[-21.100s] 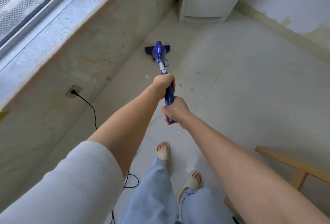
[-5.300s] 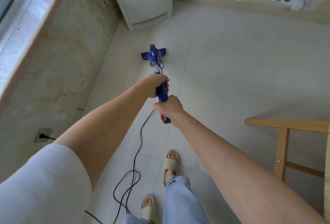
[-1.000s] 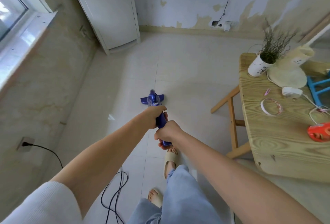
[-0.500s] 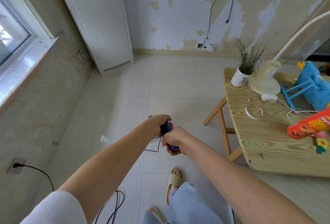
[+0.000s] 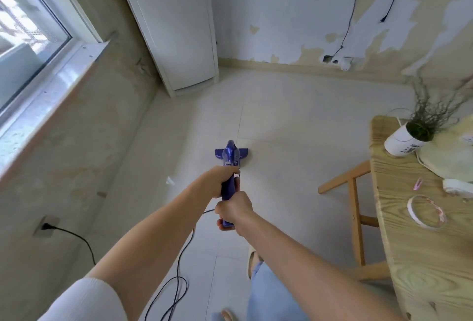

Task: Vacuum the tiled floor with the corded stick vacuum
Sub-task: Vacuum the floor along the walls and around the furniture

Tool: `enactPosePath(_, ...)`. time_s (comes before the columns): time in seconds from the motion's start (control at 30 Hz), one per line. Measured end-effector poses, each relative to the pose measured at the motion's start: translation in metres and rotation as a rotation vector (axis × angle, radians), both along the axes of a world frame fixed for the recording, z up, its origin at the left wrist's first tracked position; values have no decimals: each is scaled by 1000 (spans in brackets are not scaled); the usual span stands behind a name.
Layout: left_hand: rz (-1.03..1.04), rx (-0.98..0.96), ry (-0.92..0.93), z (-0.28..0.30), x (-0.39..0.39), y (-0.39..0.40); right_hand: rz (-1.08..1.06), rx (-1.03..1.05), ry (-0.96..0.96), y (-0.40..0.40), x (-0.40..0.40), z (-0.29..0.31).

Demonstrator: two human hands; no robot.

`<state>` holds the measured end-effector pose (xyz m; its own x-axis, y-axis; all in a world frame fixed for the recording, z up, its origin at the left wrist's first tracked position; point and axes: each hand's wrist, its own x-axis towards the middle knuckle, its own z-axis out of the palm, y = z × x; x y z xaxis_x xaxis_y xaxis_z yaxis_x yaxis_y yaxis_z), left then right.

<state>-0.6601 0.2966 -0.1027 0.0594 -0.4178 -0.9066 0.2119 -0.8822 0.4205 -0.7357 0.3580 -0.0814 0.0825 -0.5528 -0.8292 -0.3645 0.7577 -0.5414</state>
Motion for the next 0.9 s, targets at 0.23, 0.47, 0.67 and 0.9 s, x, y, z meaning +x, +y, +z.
enactPosePath(0.23, 103, -9, 26, 5, 1, -108, 40, 21, 10, -117, 2, -7)
enactPosePath(0.47, 135, -15, 32, 0, 5, -198, 96, 29, 17, -211, 2, -13)
enactPosePath(0.67, 102, 30, 77, -15, 32, -270, 152, -30, 89, -275, 23, -28)
enactPosePath(0.9, 55, 54, 64, -33, 81, -351, 132, -45, 112, -350, 77, -44)
